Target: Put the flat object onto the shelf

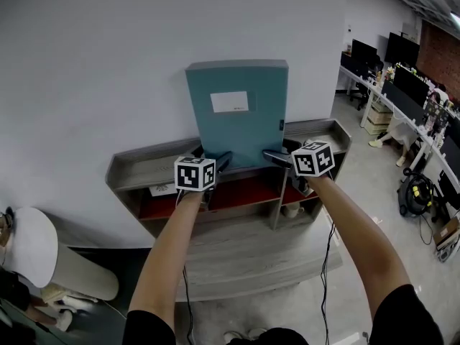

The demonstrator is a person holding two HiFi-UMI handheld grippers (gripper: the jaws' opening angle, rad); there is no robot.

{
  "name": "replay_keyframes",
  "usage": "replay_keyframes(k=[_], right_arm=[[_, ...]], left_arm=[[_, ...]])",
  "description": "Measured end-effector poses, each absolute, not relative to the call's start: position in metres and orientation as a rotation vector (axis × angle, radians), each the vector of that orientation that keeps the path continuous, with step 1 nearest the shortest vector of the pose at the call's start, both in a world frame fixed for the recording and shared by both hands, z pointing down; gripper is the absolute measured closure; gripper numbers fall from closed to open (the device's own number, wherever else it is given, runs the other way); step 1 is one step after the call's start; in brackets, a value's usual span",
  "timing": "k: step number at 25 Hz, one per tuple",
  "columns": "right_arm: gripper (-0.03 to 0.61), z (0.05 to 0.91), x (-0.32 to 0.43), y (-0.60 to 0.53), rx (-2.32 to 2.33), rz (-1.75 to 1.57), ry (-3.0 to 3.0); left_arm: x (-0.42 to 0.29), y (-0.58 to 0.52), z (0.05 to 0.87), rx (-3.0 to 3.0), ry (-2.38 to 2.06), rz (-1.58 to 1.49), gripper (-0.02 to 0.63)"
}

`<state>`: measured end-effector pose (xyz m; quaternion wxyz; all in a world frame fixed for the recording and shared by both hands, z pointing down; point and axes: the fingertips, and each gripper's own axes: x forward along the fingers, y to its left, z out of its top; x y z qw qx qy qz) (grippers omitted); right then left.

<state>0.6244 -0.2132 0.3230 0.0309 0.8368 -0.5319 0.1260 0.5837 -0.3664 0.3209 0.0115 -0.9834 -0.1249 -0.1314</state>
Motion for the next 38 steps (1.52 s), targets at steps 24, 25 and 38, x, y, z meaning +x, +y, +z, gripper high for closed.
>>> replay_keyframes(k=[24, 25, 38], right_arm=[[0.304, 0.332, 0.652, -0.206, 2.695, 0.469, -1.483], [0.304, 0.332, 0.653, -0.207, 2.685, 0.477, -1.478], [0.31, 0.33, 0.663, -0.22, 2.644, 0.475, -1.379]], left_arm=[[0.578, -0.369, 0.318, -3.087, -0.357, -0.341, 0.221], [0.578, -0.368, 0.318, -3.091, -0.358, -0.337, 0.221], [0.58, -0.368, 0.323, -3.073, -0.32, -0.333, 0.222]])
